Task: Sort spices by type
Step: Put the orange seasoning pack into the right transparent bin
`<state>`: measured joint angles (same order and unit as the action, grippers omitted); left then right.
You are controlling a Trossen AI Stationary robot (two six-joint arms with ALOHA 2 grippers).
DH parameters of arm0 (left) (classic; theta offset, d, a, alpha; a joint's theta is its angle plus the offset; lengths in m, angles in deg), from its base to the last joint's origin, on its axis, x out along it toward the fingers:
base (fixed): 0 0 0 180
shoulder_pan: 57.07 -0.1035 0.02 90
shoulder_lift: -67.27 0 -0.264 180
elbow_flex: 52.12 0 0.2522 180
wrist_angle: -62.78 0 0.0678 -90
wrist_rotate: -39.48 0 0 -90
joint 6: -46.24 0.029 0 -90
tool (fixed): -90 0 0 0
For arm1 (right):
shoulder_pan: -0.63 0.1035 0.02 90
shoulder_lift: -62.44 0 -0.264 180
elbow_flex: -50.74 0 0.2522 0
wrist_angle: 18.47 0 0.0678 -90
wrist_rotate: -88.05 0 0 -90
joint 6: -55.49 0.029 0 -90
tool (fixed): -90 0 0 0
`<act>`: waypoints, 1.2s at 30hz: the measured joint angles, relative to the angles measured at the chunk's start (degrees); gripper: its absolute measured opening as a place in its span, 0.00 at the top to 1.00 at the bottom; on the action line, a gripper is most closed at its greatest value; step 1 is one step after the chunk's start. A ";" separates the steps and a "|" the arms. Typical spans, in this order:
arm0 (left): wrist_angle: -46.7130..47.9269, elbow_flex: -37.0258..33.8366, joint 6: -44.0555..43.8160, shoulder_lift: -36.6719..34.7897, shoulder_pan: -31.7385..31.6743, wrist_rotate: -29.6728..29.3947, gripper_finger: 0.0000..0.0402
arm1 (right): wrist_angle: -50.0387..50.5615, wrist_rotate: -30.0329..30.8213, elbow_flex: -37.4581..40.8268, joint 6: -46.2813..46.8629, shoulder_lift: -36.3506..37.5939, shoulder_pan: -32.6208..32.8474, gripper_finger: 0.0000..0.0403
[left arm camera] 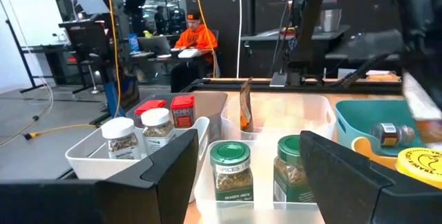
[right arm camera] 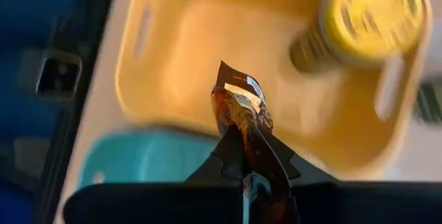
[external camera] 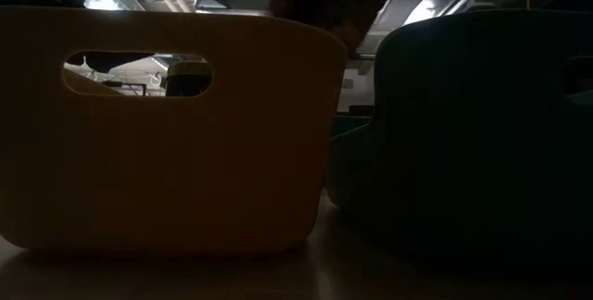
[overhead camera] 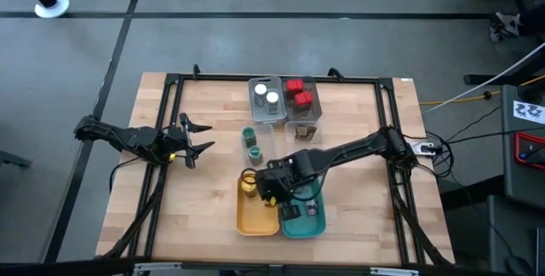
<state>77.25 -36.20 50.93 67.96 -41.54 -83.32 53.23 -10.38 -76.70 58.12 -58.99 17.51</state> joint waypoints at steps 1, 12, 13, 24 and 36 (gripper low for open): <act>0.00 0.00 -0.06 0.00 0.00 0.00 0.41 | 3.37 0.27 -1.45 -0.39 0.03 -0.03 0.97; 0.04 -0.02 0.05 0.00 0.00 0.22 0.41 | 23.23 9.00 -10.87 -3.38 0.09 -4.27 0.97; 0.04 -0.02 0.26 0.00 0.00 0.22 0.41 | 24.80 9.34 -10.81 -3.86 -0.03 -5.00 0.97; 0.07 -0.02 1.14 0.00 0.00 0.22 0.41 | 32.18 12.62 -10.15 -6.08 -0.25 -15.20 0.97; 0.09 -0.04 1.27 0.00 0.00 0.22 0.41 | 27.10 15.27 1.43 -6.09 -0.62 -21.83 0.97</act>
<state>77.34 -36.25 52.19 67.96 -41.54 -83.10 80.33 4.90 -75.27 52.03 -59.62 -4.31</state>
